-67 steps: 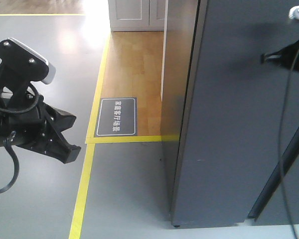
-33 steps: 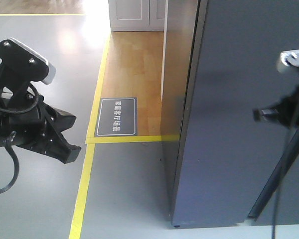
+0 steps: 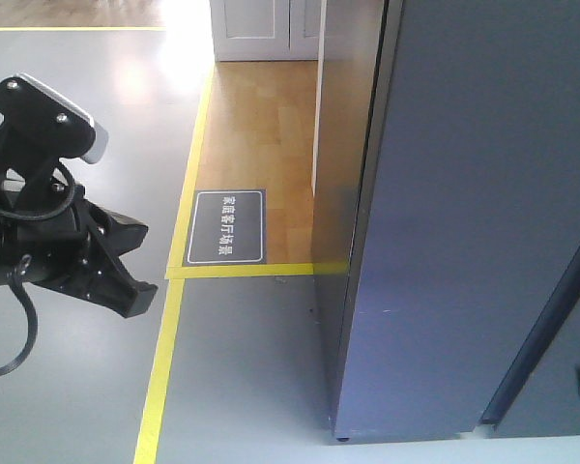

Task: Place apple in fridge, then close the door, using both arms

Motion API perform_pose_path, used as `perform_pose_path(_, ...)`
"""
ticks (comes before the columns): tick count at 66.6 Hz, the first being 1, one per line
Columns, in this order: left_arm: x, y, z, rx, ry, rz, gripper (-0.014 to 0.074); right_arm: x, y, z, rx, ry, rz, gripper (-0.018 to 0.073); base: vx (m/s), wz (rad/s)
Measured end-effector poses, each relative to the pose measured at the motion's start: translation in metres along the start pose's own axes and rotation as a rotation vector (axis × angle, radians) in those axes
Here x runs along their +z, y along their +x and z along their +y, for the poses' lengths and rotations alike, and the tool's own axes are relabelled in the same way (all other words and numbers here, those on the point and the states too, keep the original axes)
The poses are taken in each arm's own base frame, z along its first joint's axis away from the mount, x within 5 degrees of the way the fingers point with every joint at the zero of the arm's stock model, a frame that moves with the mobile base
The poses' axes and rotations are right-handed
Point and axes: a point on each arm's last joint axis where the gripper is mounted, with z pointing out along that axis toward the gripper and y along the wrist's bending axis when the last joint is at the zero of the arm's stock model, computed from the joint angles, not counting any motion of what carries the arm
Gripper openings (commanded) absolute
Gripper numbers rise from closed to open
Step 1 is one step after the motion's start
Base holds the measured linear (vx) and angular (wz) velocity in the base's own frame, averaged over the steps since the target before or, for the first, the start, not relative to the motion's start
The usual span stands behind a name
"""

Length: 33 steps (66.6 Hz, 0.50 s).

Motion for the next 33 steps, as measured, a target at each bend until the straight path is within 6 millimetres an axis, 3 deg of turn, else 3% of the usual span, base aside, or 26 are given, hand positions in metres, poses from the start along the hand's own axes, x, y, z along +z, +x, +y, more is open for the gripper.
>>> perform_pose_path(20, 0.0, 0.0, 0.0, 0.0, 0.0, 0.0, -0.0006, -0.027, 0.05, -0.005, -0.003, 0.08, 0.052, -0.0003, 0.0, 0.0)
perform_pose_path(33, 0.0, 0.0, 0.0, 0.0, 0.0, 0.0, -0.0006, -0.037, 0.062, -0.003, 0.011, 0.072, 0.032, -0.0003, 0.0, 0.0)
